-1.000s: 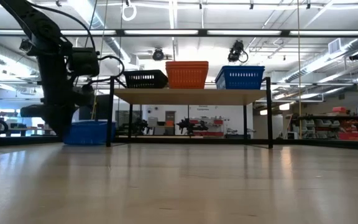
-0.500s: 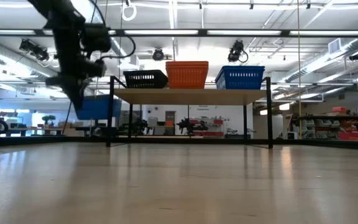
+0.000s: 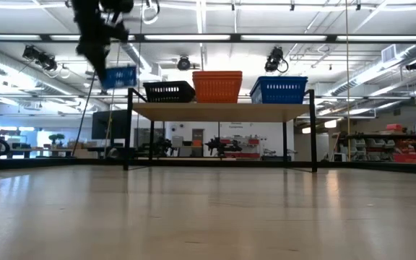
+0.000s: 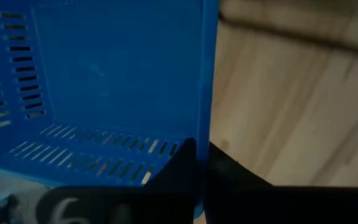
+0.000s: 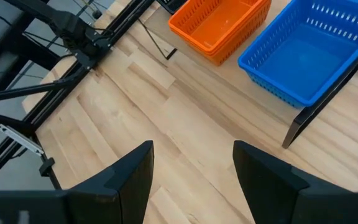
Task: Stack baskets on shelf by color
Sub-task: Stack the blue bin on top of the blue bin on the shelf
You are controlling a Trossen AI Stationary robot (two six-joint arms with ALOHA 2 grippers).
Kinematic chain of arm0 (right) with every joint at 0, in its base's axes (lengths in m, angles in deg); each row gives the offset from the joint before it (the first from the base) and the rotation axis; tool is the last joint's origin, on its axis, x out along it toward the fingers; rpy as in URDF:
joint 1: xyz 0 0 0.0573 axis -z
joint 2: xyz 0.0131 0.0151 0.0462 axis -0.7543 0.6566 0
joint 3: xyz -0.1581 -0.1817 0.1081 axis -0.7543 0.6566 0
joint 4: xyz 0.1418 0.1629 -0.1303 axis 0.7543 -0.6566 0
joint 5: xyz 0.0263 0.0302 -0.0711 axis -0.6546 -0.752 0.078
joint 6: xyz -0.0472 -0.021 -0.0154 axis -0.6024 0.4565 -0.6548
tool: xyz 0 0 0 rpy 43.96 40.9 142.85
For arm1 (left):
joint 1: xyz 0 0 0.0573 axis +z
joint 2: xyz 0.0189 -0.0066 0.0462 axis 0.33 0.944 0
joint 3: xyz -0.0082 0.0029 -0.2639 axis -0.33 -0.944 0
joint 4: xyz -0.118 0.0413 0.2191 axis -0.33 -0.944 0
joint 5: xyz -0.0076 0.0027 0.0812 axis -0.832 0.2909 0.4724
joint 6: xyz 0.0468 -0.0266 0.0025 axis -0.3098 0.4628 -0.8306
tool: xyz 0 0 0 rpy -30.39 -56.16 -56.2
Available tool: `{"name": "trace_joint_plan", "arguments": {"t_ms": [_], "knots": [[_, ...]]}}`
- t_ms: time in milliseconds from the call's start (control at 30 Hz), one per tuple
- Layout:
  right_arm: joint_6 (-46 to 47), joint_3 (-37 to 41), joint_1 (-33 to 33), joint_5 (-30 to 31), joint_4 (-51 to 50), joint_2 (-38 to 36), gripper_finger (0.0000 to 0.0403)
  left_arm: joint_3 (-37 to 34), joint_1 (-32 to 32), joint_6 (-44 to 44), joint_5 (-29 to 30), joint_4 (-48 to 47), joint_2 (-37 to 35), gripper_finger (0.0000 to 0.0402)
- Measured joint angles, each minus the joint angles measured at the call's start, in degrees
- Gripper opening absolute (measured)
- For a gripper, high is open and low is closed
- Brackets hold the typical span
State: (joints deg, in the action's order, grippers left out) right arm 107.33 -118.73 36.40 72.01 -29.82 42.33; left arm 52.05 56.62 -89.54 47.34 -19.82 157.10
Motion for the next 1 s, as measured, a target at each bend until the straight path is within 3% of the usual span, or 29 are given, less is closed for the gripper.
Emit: {"name": "trace_joint_plan", "arguments": {"t_ms": [100, 233, 367, 500, 667, 867, 1000], "knots": [[0.0, 0.0, 0.0, 0.0, 0.0, 0.0, 0.0226, 6.7, -1.9, 0.0, -2.3, 0.2, 0.0, 0.0007], [-1.1, 0.0, 0.1, 0.3, 0.1, 0.0, 0.0226, 14.9, -6.1, -0.4, -9.8, 2.2, 0.0, 0.0006], [-3.2, 0.0, 1.2, 1.3, 1.2, 0.0, 0.0226, 19.5, -11.5, -2.8, -16.0, 5.5, 0.1, 0.0006], [-5.1, 0.0, 2.7, 1.3, 2.6, 0.0, 0.0226, 21.5, -17.2, -4.8, -17.2, 7.1, 2.2, 0.0006], [-7.0, 0.0, 4.2, 1.3, 4.9, 0.0, 0.0226, 26.4, -23.0, -0.5, -15.8, 6.1, 9.1, 0.0006], [-9.3, 0.0, 6.7, -1.3, 6.4, 0.0, 0.0226, 39.1, -28.5, -0.2, -14.5, 0.4, 20.2, 0.0006], [-10.8, -1.1, 9.9, -3.1, 6.5, 0.0, 0.0226, 48.6, -30.7, -2.9, -16.6, -7.6, 27.4, 0.0006]]}}
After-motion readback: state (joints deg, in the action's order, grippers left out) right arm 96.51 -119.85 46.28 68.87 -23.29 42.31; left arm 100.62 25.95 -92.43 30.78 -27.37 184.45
